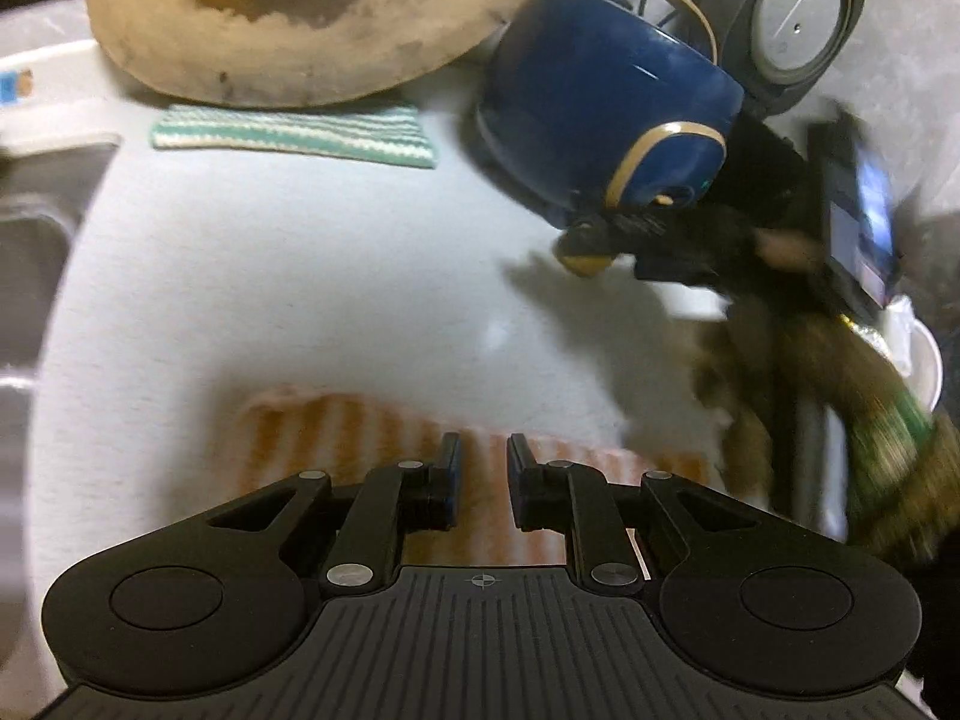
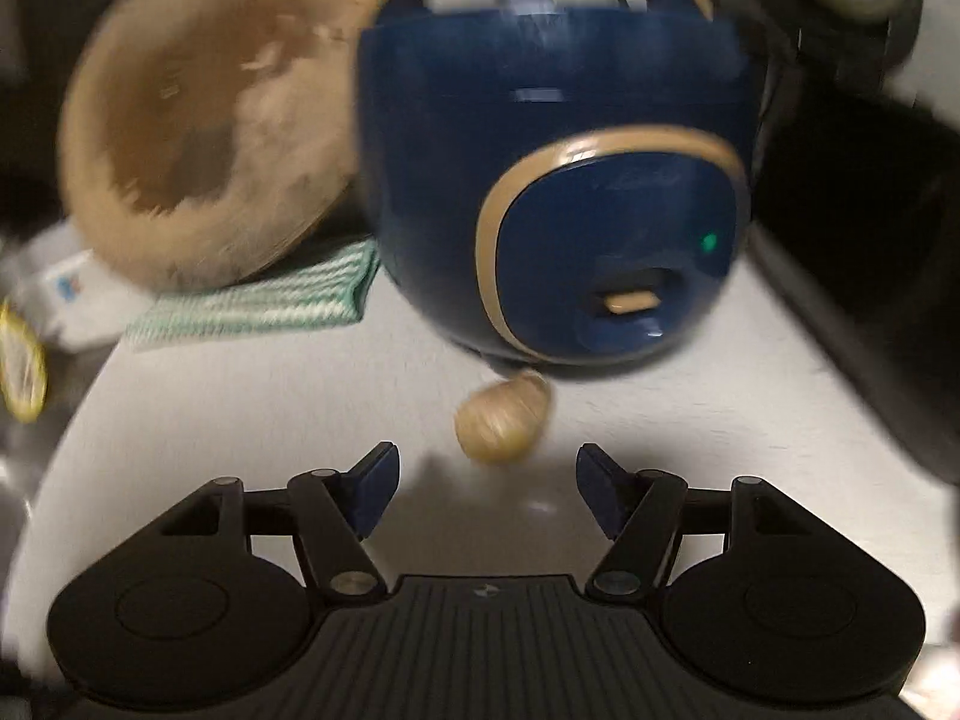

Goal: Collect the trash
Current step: 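Move the left tool toward the ginger root while the right tool approaches it too, then close the left tool on the ginger root and lift it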

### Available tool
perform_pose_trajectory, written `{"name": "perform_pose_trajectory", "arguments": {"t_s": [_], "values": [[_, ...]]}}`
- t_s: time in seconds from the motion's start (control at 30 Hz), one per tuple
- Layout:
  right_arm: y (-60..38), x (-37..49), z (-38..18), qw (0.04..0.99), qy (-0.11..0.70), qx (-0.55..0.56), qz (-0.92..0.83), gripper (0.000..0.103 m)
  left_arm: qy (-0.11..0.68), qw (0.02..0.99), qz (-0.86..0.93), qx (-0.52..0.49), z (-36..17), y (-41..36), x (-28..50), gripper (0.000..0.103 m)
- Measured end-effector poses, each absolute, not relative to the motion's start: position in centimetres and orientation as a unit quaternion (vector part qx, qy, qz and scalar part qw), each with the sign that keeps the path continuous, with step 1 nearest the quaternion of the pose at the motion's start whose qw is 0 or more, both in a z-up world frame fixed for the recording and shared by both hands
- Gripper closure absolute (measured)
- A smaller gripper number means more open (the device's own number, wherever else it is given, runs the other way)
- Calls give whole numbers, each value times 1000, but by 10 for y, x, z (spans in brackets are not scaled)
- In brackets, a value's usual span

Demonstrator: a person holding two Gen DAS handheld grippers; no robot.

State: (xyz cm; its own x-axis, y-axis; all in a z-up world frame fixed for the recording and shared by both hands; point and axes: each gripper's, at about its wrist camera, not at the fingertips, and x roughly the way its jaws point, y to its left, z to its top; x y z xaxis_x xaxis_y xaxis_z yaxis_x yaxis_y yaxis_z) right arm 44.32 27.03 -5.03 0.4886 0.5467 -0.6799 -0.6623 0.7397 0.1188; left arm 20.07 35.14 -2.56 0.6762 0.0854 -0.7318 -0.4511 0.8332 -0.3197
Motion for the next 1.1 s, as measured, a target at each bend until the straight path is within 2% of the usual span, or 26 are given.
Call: {"name": "perform_pose_trajectory", "arguments": {"t_s": [0.07, 0.13, 0.17, 0.37, 0.67, 0.77, 0.83, 0.87, 0.9, 1.0, 1.1], "values": [[287, 459, -61, 857, 387, -65, 333, 37, 374, 883, 158, -234, -22, 349, 195, 84], [295, 468, -68, 857, 399, -61, 319, 48, 371, 887, 160, -225, -19, 347, 191, 84], [297, 468, -68, 863, 391, -68, 313, 63, 369, 888, 158, -224, -19, 345, 190, 84], [267, 448, -59, 848, 401, -80, 338, 64, 364, 899, 120, -212, -17, 329, 199, 84], [152, 371, -56, 854, 400, -98, 317, 64, 370, 907, 40, -196, -15, 279, 241, 84], [124, 359, -63, 850, 410, -85, 321, 62, 378, 905, 18, -195, -21, 263, 254, 84], [103, 351, -59, 856, 401, -59, 321, 51, 379, 904, 10, -197, -26, 256, 261, 84], [93, 346, -54, 865, 384, -51, 318, 40, 379, 904, 8, -198, -27, 252, 264, 84], [83, 340, -48, 880, 362, -48, 305, 34, 378, 904, 6, -198, -28, 248, 267, 84], [50, 328, -39, 913, 327, -41, 242, 33, 363, 915, -21, -174, -24, 232, 270, 84], [18, 321, -40, 923, 327, -11, 202, 33, 352, 924, -49, -143, -19, 214, 278, 84]]}}
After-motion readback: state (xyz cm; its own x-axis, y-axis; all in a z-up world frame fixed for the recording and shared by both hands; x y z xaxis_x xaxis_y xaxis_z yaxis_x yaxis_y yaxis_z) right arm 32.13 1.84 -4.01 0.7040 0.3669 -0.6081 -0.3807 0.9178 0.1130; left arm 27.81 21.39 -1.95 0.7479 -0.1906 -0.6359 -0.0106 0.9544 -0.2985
